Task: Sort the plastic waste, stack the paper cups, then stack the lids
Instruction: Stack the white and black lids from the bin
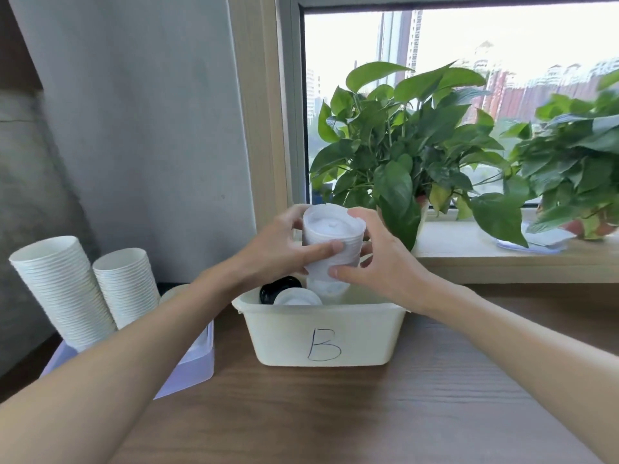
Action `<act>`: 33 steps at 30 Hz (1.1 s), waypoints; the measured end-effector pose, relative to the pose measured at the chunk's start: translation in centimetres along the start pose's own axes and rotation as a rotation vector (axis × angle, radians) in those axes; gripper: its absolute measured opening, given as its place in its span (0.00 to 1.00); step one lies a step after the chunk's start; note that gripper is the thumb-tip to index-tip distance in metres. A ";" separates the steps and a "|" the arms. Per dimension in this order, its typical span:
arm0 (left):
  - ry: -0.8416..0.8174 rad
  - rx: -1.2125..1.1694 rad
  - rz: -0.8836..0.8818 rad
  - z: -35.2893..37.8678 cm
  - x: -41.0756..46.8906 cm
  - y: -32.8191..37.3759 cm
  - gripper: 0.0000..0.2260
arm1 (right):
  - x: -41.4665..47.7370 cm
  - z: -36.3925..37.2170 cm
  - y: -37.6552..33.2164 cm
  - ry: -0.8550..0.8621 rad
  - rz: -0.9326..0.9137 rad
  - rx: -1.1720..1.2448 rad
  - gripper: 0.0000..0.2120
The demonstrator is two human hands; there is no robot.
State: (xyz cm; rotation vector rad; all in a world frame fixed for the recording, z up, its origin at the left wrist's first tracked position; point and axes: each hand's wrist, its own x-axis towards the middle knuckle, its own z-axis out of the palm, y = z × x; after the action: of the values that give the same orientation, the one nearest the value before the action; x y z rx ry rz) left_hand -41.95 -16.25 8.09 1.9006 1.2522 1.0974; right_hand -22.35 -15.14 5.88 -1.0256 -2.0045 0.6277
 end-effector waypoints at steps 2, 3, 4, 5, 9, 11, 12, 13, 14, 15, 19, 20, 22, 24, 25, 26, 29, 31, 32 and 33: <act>-0.016 0.004 0.003 0.9 1.0 -0.4 0.31 | 0.2 -0.4 1.2 0.004 0.024 -0.004 0.39; -0.031 -0.003 -0.004 1.3 1.5 -0.5 0.34 | 0.2 -0.6 1.7 0.007 0.035 -0.003 0.38; -0.047 -0.008 -0.013 1.6 2.0 -0.7 0.36 | 0.2 -0.9 2.2 0.011 0.045 -0.002 0.38; -0.061 -0.005 -0.018 2.0 2.4 -0.8 0.36 | 0.2 -1.1 2.6 0.014 0.054 -0.004 0.38; -0.090 -0.003 -0.023 3.4 3.7 -1.2 0.31 | -0.1 -2.1 4.3 -0.025 0.128 -0.010 0.41; -0.103 -0.004 -0.036 4.0 4.1 -1.6 0.30 | -0.3 -2.5 5.0 -0.047 0.172 -0.025 0.45; -0.112 0.001 -0.046 4.3 4.2 -1.9 0.29 | -0.5 -2.7 5.2 -0.064 0.190 -0.045 0.47; -0.124 0.008 -0.057 4.5 4.4 -2.2 0.29 | -0.7 -2.9 5.5 -0.082 0.202 -0.071 0.48; -0.137 0.014 -0.066 4.7 4.5 -2.4 0.28 | -0.9 -3.0 5.7 -0.100 0.222 -0.096 0.48; -0.150 0.017 -0.073 4.9 4.6 -2.7 0.28 | -1.2 -3.1 5.9 -0.115 0.246 -0.127 0.47; -0.189 -0.001 -0.089 5.8 5.2 -3.6 0.26 | -2.3 -3.5 6.8 -0.144 0.289 -0.185 0.40; -0.197 0.000 -0.091 6.0 5.3 -3.8 0.26 | -2.7 -3.6 6.8 -0.157 0.289 -0.165 0.37; -0.216 0.038 -0.082 6.3 5.6 -4.1 0.26 | -3.2 -3.8 7.0 -0.188 0.310 -0.129 0.34; -0.262 0.078 -0.076 6.6 5.7 -4.4 0.26 | -3.3 -3.9 7.3 -0.205 0.326 -0.108 0.35; -0.297 0.087 -0.083 6.7 5.7 -4.4 0.25 | -3.4 -4.0 7.5 -0.219 0.328 -0.101 0.36; -0.326 0.095 -0.090 6.9 5.8 -4.6 0.25 | -3.4 -4.0 7.6 -0.234 0.323 -0.094 0.35; -0.369 0.105 -0.103 7.1 6.0 -5.1 0.25 | -3.4 -4.5 7.7 -0.296 0.311 -0.080 0.29; -0.380 0.114 -0.103 7.0 6.3 -5.5 0.25 | -3.3 -4.9 7.6 -0.315 0.300 -0.068 0.30; -0.387 0.130 -0.099 7.0 6.5 -5.7 0.26 | -3.2 -5.1 7.6 -0.317 0.297 -0.065 0.31; -0.402 0.153 -0.094 7.0 6.6 -5.8 0.27 | -3.1 -5.2 7.8 -0.321 0.297 -0.066 0.33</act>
State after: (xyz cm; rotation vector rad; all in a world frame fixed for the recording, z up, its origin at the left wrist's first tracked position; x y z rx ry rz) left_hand -36.93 -8.28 2.01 2.0241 1.2033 0.5454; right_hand -13.55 -13.01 2.06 -1.3474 -2.1751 0.9387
